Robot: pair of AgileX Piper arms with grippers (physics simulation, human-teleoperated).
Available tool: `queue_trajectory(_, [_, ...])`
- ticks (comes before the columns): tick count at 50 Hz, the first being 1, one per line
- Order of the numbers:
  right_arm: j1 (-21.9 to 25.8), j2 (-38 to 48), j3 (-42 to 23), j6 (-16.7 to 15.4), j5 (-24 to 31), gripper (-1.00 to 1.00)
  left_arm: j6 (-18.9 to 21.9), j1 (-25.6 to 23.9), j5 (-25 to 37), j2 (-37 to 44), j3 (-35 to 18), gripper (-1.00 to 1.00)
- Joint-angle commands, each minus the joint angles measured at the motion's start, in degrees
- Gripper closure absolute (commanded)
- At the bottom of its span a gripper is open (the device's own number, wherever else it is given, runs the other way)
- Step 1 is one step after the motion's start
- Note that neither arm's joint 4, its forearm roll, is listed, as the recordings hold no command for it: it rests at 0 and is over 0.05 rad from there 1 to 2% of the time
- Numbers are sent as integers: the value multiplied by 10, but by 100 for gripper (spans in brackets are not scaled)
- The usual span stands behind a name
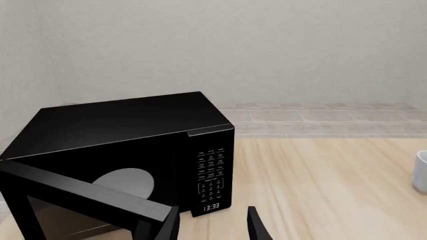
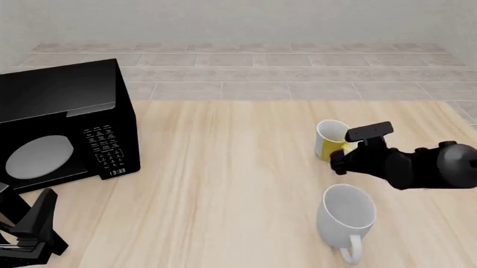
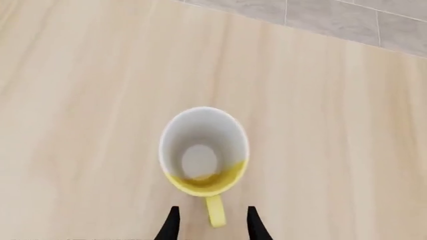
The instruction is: Put the yellow and white mug to the front of the white mug.
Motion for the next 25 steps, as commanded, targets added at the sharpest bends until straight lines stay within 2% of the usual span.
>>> queue_trajectory(1, [1, -57, 1, 1, 25, -100, 0, 0, 0, 0, 0, -100])
queue_trajectory(16, [16, -207, 39, 7, 91, -100, 0, 0, 0, 0, 0, -100])
queue_trajectory(25, [39, -333, 101, 18, 105, -100, 0, 0, 0, 0, 0, -100])
